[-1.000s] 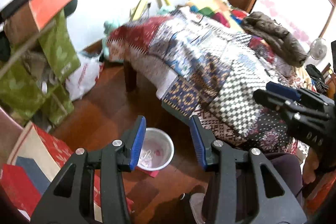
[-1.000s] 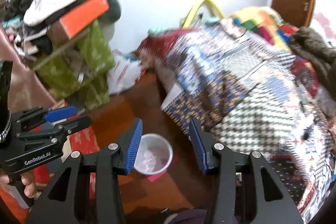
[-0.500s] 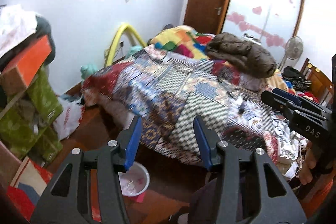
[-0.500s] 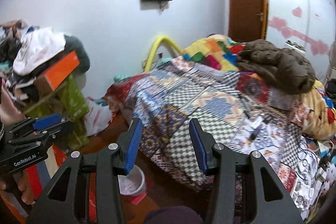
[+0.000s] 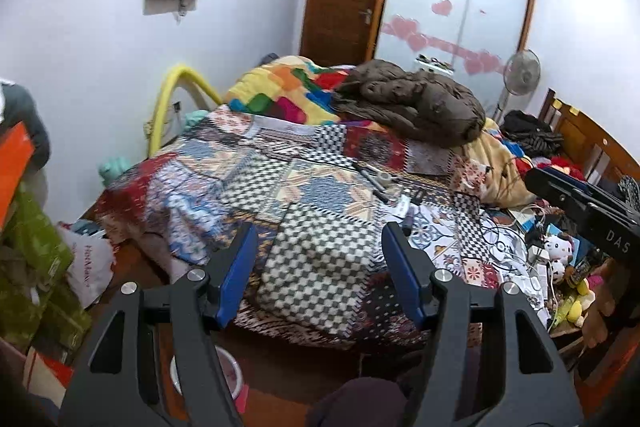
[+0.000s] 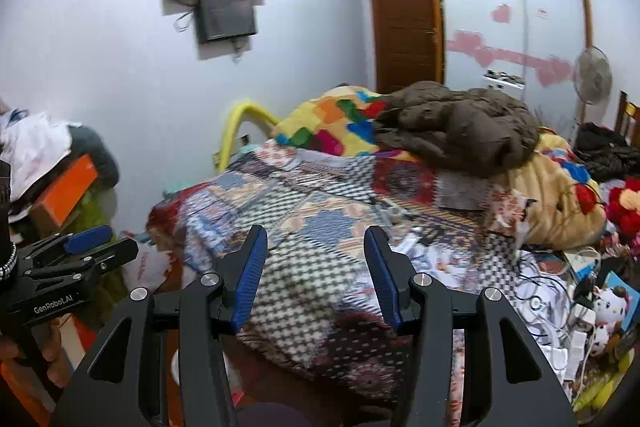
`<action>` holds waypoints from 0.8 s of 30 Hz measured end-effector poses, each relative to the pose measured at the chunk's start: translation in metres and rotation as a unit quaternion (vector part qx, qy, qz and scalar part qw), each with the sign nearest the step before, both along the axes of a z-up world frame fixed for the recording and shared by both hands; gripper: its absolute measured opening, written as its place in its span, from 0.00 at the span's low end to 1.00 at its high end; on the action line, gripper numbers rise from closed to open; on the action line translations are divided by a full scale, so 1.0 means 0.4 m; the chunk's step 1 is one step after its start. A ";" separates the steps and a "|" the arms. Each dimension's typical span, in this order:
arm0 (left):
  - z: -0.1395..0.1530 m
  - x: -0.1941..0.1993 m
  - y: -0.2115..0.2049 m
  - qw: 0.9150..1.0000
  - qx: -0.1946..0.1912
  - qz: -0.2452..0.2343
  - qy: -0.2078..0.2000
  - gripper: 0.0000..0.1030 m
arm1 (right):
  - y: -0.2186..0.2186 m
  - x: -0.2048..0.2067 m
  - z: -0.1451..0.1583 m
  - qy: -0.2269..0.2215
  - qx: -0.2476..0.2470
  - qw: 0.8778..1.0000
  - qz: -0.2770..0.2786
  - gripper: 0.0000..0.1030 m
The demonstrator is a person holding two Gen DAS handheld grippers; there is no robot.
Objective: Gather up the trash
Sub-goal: 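Move the left tool back over the quilt toward the white tube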
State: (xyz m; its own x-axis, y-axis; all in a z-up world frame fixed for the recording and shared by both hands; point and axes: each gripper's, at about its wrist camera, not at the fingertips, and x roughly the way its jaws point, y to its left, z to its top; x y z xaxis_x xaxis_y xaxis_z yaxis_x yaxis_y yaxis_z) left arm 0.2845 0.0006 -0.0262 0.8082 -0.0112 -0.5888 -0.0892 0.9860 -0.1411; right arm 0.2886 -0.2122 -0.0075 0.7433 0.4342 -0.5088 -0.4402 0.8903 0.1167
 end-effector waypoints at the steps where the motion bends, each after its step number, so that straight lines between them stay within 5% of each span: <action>1: -0.001 0.018 -0.012 1.000 0.000 -0.004 0.001 0.61 | -0.011 0.012 -0.003 0.001 -0.001 1.000 -0.008 0.45; 12: -0.136 0.314 -0.118 0.996 -0.022 -0.058 0.061 0.61 | -0.132 0.236 -0.163 0.087 -0.029 0.993 -0.076 0.45; 18: -0.271 0.475 -0.143 0.989 -0.046 -0.075 0.117 0.61 | -0.167 0.360 -0.289 0.153 -0.025 0.983 -0.097 0.46; 24: -0.396 0.600 -0.174 0.983 -0.030 -0.086 0.158 0.61 | -0.184 0.472 -0.409 0.218 -0.013 0.970 -0.104 0.46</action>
